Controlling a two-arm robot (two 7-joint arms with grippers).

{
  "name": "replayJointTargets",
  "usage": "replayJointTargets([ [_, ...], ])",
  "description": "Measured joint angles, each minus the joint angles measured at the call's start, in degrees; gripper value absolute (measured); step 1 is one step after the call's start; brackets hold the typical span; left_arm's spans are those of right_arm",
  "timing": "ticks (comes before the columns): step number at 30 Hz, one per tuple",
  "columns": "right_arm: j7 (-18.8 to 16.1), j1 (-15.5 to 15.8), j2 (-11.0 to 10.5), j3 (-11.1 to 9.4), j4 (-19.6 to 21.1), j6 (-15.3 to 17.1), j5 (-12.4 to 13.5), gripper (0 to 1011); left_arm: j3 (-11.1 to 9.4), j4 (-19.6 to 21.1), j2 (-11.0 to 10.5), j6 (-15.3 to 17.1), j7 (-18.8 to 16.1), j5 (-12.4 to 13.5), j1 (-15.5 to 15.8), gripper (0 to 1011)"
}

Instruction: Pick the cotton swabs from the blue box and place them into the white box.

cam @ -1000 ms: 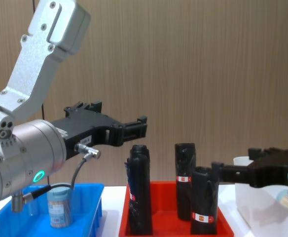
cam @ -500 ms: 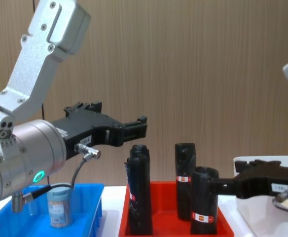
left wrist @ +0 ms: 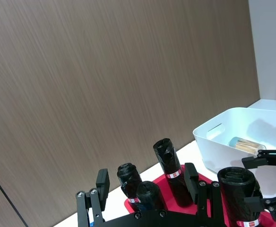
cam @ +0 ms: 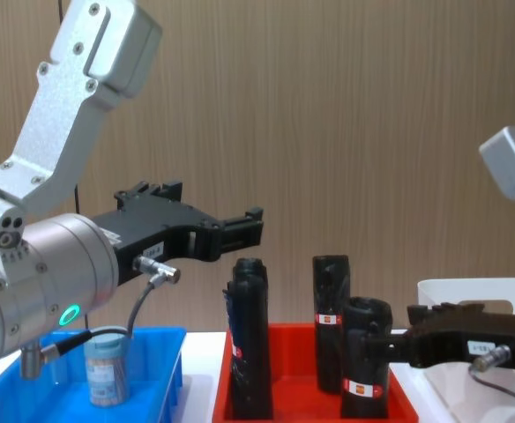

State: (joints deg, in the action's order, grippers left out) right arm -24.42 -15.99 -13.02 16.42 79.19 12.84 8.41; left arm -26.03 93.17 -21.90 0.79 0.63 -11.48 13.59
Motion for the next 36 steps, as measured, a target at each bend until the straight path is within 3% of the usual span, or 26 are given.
replayJointTargets([
  [14,-0.99,-2.91,1.46,0.61,-4.39,0.06,-0.56,973,0.00,0.00,0.00,0.00,0.00,0.00,0.00,1004],
  [23,-1.45,-3.93,1.84,0.77,-6.00,-0.27,-0.62,759,0.00,0.00,0.00,0.00,0.00,0.00,0.00,1004],
  [28,-1.72,-4.10,1.86,0.78,-6.17,-0.32,-0.57,564,0.00,0.00,0.00,0.00,0.00,0.00,0.00,1004],
  [36,-2.04,-4.06,1.68,0.67,-5.46,0.01,0.27,445,0.00,0.00,0.00,0.00,0.00,0.00,0.00,1004],
])
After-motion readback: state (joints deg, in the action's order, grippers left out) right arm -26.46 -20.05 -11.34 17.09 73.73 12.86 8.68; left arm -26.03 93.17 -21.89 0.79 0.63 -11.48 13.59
